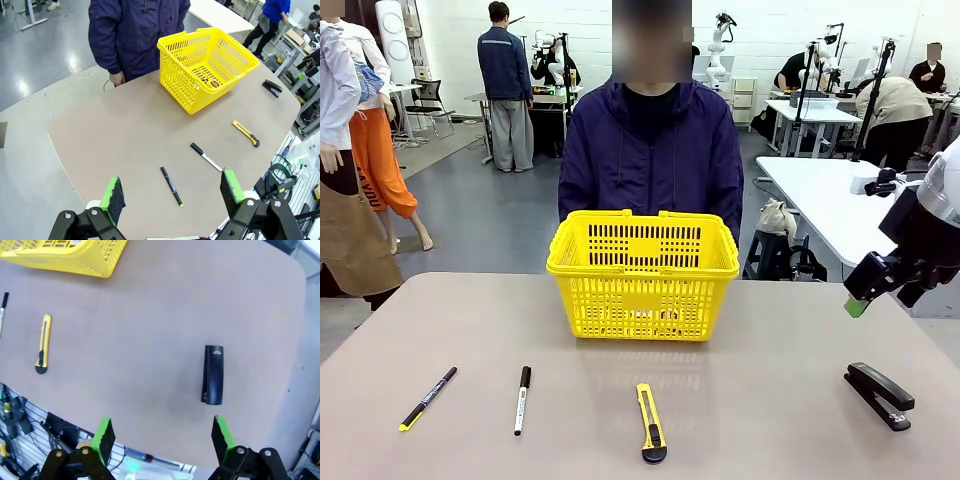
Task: Place the items the person wants into the basket.
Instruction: Pick up the item the person points to and place it in the Market Basket.
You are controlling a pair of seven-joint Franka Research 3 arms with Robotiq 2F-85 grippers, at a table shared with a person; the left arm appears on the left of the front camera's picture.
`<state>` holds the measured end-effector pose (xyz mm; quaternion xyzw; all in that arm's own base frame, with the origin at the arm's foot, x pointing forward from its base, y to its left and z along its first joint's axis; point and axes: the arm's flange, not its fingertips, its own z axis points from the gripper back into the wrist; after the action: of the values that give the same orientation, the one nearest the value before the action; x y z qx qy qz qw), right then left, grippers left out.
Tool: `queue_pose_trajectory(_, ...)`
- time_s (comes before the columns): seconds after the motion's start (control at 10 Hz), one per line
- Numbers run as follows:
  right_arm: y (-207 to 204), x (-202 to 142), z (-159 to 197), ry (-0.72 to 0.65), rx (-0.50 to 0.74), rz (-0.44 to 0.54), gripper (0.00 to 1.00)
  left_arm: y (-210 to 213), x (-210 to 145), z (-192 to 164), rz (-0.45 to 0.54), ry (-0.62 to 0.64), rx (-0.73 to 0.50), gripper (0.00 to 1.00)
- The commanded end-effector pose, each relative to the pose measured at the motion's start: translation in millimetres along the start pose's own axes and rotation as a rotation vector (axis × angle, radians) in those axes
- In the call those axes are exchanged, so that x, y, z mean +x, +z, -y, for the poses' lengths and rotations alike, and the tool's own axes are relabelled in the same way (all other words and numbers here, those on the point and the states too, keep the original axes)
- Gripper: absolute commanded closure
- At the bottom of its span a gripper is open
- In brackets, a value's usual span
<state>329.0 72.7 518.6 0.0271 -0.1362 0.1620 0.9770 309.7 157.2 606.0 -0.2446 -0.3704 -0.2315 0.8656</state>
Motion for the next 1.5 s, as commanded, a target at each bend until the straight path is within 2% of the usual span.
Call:
queue_pose_trajectory(0.0,3.2,1.4,-5.0,-0.008,0.001,0.0,0.0,1.0,-0.8,-1.2,0.012,-0.014,-0.015,0.0)
queue_pose_trajectory(1.4,3.2,1.4,-5.0,-0.008,0.001,0.0,0.0,1.0,-0.8,-1.2,0.012,-0.014,-0.015,0.0)
